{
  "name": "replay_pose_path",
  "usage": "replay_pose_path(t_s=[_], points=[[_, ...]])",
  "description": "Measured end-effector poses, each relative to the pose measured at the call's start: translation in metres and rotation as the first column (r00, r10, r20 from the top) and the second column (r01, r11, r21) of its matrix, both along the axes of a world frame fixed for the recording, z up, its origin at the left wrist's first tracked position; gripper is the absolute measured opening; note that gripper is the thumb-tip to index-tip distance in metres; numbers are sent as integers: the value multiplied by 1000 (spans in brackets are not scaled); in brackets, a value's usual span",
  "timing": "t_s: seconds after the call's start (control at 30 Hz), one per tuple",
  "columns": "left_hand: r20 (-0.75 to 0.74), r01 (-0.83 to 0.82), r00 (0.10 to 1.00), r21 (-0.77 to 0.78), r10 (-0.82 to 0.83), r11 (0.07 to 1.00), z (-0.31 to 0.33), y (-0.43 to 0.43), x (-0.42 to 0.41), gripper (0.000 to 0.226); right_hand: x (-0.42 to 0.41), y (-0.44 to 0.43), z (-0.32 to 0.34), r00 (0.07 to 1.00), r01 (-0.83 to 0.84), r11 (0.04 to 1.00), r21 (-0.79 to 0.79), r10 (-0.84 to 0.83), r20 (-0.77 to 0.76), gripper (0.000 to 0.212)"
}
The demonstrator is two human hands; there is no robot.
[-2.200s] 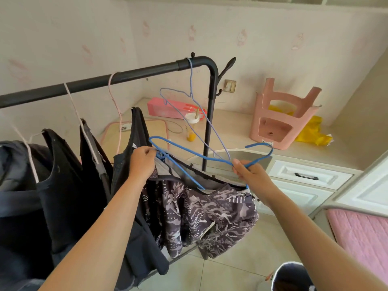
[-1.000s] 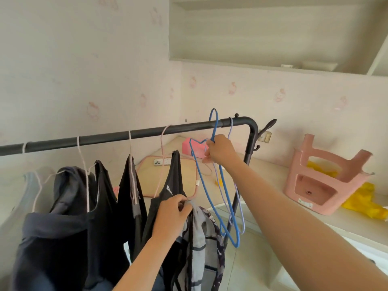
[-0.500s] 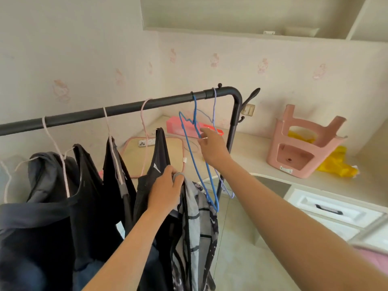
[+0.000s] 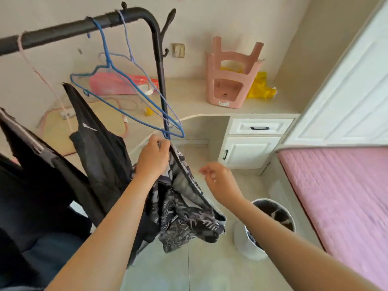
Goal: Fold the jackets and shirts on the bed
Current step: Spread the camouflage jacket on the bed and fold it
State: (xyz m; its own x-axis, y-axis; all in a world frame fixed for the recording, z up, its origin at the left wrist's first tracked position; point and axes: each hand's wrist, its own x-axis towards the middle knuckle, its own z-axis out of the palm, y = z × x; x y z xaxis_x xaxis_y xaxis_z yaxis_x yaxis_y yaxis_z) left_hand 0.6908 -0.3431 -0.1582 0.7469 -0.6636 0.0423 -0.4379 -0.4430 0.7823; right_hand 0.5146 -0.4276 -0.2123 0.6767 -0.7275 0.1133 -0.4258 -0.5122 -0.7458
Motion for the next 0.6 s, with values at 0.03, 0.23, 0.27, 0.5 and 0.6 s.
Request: replay_pose_path(t_s=[0.03,0.23,0.27,0.5,0.6], points=[[-12,21,1000,7,-21,1000,0,-2,-11,25,-20,-2,-13,998,34,999,19,-33,-45,24],[-10,153,988,21,-152,988,4,-18,-84,27,-161,-12,-105,898,255,923,287,-116,-424,42],[4,170,985,17,-170,985,7,-23,-99,27,-187,-13,-116,886,261,913,313,-98,-454,44],[42,245,969,-36,-244,969,29,-46,-217,23,-301,37,-121,872,197,808,556,114,-476,109],[27,275,961,-65,-274,959,26,-54,-276,23,-354,51,-118,907,385,632,673,-394,-149,21]])
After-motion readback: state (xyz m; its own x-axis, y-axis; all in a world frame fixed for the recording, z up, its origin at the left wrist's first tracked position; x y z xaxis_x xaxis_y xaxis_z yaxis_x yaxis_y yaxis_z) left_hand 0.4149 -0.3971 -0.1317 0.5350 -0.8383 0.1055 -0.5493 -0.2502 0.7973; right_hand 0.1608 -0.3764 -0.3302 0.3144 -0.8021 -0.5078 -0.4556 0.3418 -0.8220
